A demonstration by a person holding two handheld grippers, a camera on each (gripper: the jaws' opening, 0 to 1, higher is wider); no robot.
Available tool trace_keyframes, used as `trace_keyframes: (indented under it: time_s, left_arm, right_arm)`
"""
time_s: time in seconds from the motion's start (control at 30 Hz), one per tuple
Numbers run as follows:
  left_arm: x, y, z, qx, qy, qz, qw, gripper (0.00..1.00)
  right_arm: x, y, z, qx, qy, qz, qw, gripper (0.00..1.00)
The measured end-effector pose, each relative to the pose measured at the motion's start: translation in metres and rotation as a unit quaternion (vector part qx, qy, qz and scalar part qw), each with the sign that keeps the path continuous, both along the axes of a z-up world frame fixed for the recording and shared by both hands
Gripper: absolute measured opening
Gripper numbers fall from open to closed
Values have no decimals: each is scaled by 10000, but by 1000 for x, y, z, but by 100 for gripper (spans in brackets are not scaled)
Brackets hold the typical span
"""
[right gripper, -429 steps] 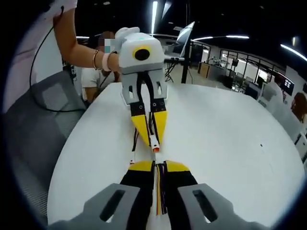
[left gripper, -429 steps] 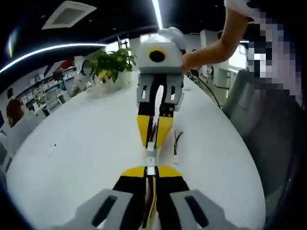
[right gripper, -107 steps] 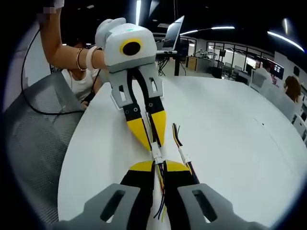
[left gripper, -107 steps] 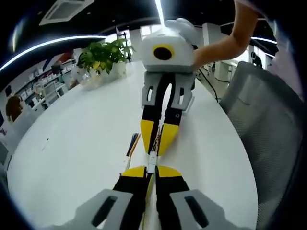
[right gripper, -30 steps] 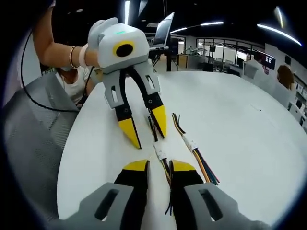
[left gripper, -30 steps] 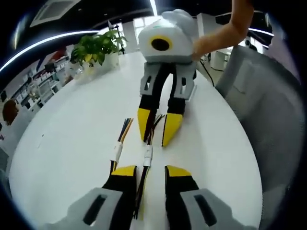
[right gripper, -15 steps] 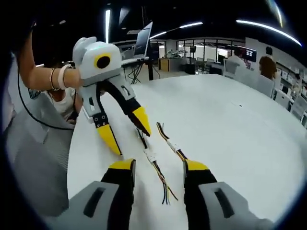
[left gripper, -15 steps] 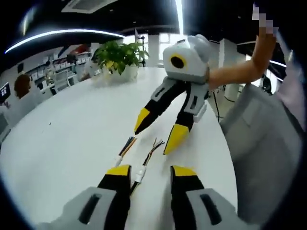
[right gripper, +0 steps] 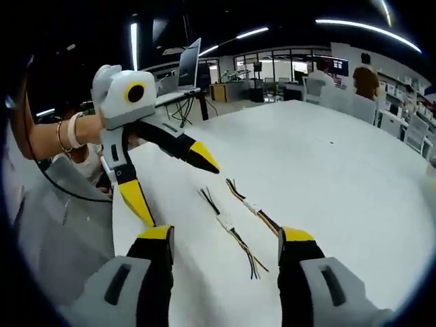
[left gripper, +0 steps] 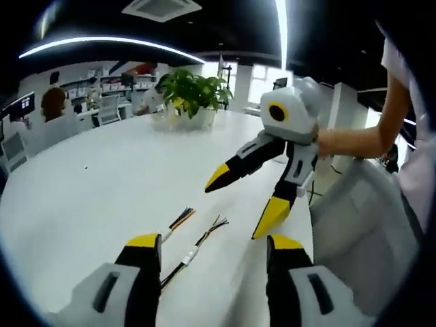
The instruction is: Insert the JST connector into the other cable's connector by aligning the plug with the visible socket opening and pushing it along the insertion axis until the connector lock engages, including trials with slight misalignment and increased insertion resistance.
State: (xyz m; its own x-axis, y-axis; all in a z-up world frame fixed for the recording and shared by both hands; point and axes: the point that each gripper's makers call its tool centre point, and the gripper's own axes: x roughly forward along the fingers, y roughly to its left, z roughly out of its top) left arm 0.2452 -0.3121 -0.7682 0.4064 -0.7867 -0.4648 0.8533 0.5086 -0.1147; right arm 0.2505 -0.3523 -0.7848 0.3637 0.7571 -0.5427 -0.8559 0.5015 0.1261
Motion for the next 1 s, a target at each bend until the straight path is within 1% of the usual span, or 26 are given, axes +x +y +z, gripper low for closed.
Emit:
trace_keyframes:
  time_s: [0.03,0.1,0.17,0.23,0.4,0.43,0.47,0.53,0.6,0.63,0.7,0.77,0.8,0.87,0.93,1.0]
  left_arm:
    - [-2,0,1,-10,20,34,10000,63]
    - [-6,3,0,108,131,110,9998,69]
    - [-10,4,2,79,189,209,9996,74]
    - [-15,3,7,-17,227,286,9993,76]
    - [-19,4,15,-29,129,473,9988,79]
    - [-19,5,17,32,35,498,9987,79]
    - [-19,7,20,117,-120,490,9987,79]
    - [-23,7,23,87,-89,533,9985,82]
    - [-26,7,26,18,-35,599,9982,84]
    - [-27,7,27,12,-26,618,9981,85]
    - [-31,8,28,40,107,686,9976,87]
    - [-34,7,32,-13,223,750,9969,94]
    - [-35,6,34,-50,226,768,9968,96]
    - [-38,6,38,-125,216,801,9965,97]
    - [-40,5,42,-192,230,829,9961,97]
    - [-43,5,44,-195,249,856,9958,99]
  right_arm:
    - [-1,-1,2,12,19,-47,10000,63]
    - [-1,-4,7,50,52,-142,9999,67]
    - [-1,-7,10,70,95,-236,9997,70]
    - [-2,-9,13,86,115,-287,9995,75]
    - [-7,-12,20,68,153,-389,9991,84]
    - [-8,-12,20,53,163,-398,9991,86]
    - [-10,-13,21,-4,148,-413,9990,86]
    - [-10,-15,24,-64,16,-422,9991,87]
    - [-11,-16,29,-29,-3,-495,9988,90]
    - [-12,-16,31,10,29,-535,9986,92]
    - [-15,-17,34,18,72,-576,9983,92]
    - [-19,-18,37,27,98,-614,9981,93]
    - [-19,-18,38,32,109,-645,9979,95]
    - [-22,-19,38,18,142,-662,9977,99]
    - [-26,-20,38,-7,247,-709,9972,99]
    - [-30,-21,39,7,267,-729,9970,100]
